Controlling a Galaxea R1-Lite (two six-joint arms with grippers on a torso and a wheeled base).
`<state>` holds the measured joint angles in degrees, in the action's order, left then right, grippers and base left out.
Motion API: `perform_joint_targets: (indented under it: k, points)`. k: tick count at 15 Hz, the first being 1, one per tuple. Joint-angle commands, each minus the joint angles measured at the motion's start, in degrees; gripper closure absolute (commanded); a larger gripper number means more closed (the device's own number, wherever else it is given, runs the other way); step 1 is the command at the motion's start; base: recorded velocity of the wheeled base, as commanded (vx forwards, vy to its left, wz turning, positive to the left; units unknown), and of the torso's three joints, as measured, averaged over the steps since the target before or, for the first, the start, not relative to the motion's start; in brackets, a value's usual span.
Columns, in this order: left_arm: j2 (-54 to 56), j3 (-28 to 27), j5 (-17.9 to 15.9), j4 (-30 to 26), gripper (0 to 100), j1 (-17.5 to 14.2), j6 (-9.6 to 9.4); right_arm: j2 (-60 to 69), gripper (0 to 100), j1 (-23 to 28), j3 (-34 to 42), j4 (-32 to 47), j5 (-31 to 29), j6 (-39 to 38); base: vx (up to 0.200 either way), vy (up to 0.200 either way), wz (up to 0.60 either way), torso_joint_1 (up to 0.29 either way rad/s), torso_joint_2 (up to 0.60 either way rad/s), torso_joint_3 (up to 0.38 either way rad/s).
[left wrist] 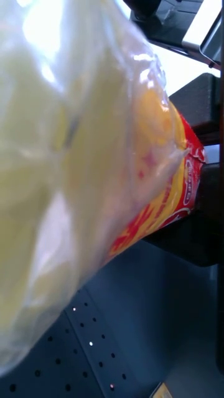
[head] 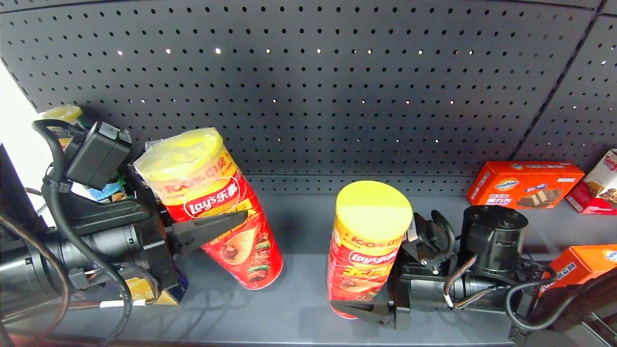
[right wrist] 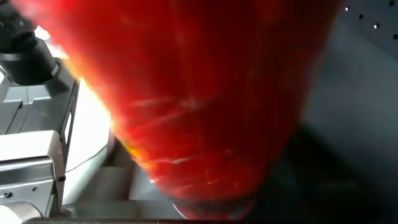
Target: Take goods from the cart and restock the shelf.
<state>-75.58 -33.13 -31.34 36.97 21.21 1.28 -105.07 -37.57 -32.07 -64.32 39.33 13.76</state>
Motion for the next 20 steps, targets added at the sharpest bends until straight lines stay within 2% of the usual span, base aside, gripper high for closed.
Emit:
perform_joint_targets:
  k: [1, 7, 10, 13, 14, 15, 16, 17, 20]
  points:
    - [-0.1, 0.0, 0.0, 0.0, 100, 0.0, 0.04, 0.7, 0, 0.1, 0.9, 0.0, -0.3, 0.1, 0.000, 0.000, 0.00, 0.000, 0.00, 0.000]
    - [0.2, 0.2, 0.1, 0.0, 100, 0.0, 0.04, 13.4, 0, 1.6, 4.1, 0.4, -2.1, 0.0, 0.000, 0.000, 0.00, 0.000, 0.00, 0.000]
    - [0.3, 0.2, 0.1, 0.0, 100, 0.0, 0.04, 23.1, 0, 4.5, 7.5, 1.2, -2.1, -0.1, 0.000, 0.000, 0.00, 0.000, 0.00, 0.000]
    - [0.3, 0.2, 0.1, 0.0, 100, 0.1, 0.04, 36.2, 0, 8.6, 11.1, 8.8, -2.4, -0.1, 0.000, 0.000, 0.00, 0.000, 0.00, 0.000]
    - [0.4, 0.2, 0.1, 0.0, 100, 0.1, 0.04, 40.6, 0, 9.6, 11.2, 12.9, -4.7, -0.1, 0.000, 0.000, 0.00, 0.000, 0.00, 0.000]
    - [0.4, 0.0, 0.1, 0.0, 100, 0.1, 0.04, 46.0, 0, 10.4, 11.3, 18.5, -10.1, -0.3, 0.000, 0.000, 0.00, 0.000, 0.00, 0.000]
    - [0.4, -0.1, 0.1, 0.0, 100, 0.1, 0.04, 48.6, 0, 10.5, 11.4, 20.9, -12.7, -0.5, 0.000, 0.000, 0.00, 0.000, 0.00, 0.000]
    - [0.3, -0.2, 0.1, 0.0, 100, 0.1, 0.04, 55.7, 0, 10.5, 12.6, 27.0, -18.7, -1.6, 0.000, 0.000, 0.00, 0.000, 0.00, 0.000]
    - [0.4, -0.2, -0.1, 0.1, 100, 0.1, 0.04, 69.6, 0, 10.5, 17.5, 35.9, -26.1, -3.3, 0.000, 0.000, 0.00, 0.000, 0.00, 0.000]
